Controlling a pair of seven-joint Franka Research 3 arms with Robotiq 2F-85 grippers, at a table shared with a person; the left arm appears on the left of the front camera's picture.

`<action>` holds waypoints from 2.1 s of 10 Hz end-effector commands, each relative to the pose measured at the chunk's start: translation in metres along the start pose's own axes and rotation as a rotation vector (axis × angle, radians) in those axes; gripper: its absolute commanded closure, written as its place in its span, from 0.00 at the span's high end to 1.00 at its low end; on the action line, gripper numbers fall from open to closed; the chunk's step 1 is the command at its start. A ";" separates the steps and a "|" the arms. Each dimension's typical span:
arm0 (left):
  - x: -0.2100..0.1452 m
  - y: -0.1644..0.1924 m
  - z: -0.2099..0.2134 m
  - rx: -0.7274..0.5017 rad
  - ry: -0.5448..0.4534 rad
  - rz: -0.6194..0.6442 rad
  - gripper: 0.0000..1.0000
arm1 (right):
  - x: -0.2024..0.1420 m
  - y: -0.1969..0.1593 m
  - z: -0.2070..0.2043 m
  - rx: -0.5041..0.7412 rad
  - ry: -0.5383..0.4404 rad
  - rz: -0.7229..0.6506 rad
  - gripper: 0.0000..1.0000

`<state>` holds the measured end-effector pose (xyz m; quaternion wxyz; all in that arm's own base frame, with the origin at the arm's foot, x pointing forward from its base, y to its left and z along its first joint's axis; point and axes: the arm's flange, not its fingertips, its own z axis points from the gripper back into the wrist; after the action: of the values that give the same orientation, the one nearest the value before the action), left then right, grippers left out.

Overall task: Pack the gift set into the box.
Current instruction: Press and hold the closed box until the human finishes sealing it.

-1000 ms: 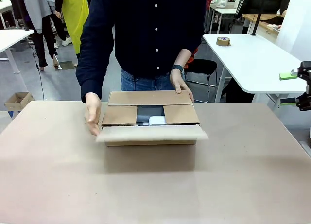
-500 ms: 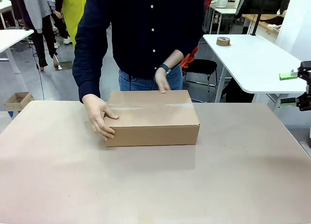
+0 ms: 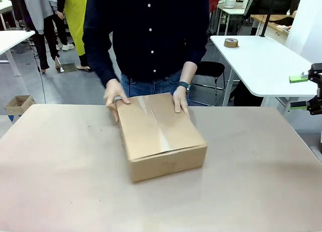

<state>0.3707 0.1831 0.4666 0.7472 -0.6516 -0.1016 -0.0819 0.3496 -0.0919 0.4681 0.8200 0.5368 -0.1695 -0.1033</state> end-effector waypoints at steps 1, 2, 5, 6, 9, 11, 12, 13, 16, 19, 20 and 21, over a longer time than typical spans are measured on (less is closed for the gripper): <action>-0.004 -0.002 -0.001 -0.004 0.006 0.003 1.00 | 0.000 0.002 0.001 -0.003 0.010 -0.007 1.00; -0.004 -0.002 -0.001 -0.004 0.006 0.003 1.00 | 0.000 0.002 0.001 -0.003 0.010 -0.007 1.00; -0.004 -0.002 -0.001 -0.004 0.006 0.003 1.00 | 0.000 0.002 0.001 -0.003 0.010 -0.007 1.00; -0.004 -0.002 -0.001 -0.004 0.006 0.003 1.00 | 0.000 0.002 0.001 -0.003 0.010 -0.007 1.00; 0.025 -0.027 -0.096 0.097 0.304 -0.392 1.00 | 0.008 0.061 -0.108 -0.103 0.198 0.539 1.00; 0.039 -0.032 -0.161 0.130 0.359 -0.738 1.00 | -0.007 0.087 -0.195 -0.118 0.257 0.893 1.00; 0.039 -0.020 -0.189 0.153 0.368 -0.869 1.00 | -0.015 0.093 -0.218 -0.074 0.219 1.104 1.00; 0.033 -0.001 -0.222 0.031 0.344 -1.039 1.00 | -0.026 0.096 -0.230 0.016 0.194 1.244 1.00; 0.018 0.021 -0.283 0.021 0.473 -1.058 1.00 | -0.037 0.098 -0.223 0.225 0.196 1.366 1.00; 0.016 0.023 -0.282 0.099 0.464 -1.075 1.00 | -0.028 0.074 -0.219 0.065 0.287 1.197 1.00; 0.016 0.023 -0.282 0.099 0.464 -1.075 1.00 | -0.042 0.109 -0.222 0.238 0.216 1.376 1.00; 0.016 0.023 -0.282 0.099 0.464 -1.075 1.00 | -0.042 0.109 -0.222 0.238 0.216 1.376 1.00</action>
<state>0.4058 -0.0926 0.4088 0.6281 -0.4426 -0.2566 -0.5863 0.3971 0.1462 0.4641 0.6634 0.4025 -0.3798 0.5037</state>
